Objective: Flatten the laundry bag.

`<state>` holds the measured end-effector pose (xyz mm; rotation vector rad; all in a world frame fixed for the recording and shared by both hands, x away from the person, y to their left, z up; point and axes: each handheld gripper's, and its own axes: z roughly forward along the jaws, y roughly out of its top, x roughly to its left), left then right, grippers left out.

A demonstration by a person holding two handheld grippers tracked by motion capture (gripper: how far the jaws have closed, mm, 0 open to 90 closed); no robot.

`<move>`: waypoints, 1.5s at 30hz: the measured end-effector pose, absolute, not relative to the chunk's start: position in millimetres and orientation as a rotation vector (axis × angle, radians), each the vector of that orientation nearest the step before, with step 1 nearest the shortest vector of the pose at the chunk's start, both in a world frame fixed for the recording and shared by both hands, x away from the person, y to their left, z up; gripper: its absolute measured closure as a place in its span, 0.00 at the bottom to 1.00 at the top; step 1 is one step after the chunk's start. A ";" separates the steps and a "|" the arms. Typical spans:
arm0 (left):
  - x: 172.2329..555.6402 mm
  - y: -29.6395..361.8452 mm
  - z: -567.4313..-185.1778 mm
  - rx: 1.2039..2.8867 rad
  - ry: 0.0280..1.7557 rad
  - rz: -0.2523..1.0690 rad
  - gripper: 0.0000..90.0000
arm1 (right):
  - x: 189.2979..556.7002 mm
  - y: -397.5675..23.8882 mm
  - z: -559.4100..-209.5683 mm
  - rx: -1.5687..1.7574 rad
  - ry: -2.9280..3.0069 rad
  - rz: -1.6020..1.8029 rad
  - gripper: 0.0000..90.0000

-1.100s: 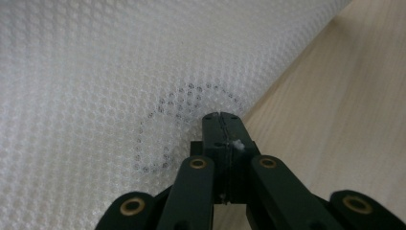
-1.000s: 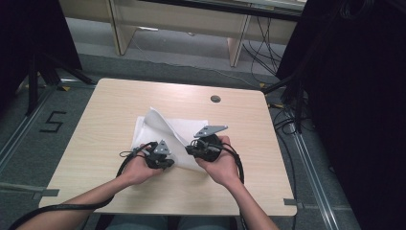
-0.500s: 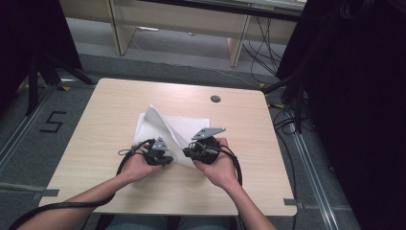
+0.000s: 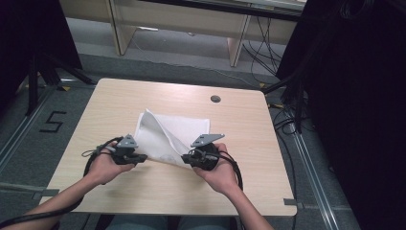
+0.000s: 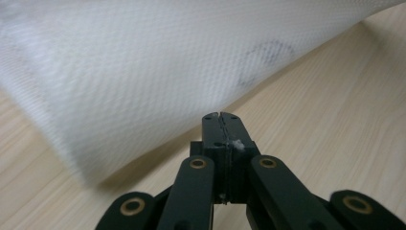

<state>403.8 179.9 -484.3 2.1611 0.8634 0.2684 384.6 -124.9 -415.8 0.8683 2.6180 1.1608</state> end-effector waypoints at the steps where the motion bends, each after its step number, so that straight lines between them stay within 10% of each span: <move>1: 401.3 185.5 -483.9 2.148 0.874 0.252 0.99 | 384.1 -123.4 -417.8 0.867 2.598 1.181 1.00; 45: 393.2 221.7 -488.3 2.044 1.000 0.259 0.90 | 351.7 -121.9 -434.4 0.792 2.757 1.105 1.00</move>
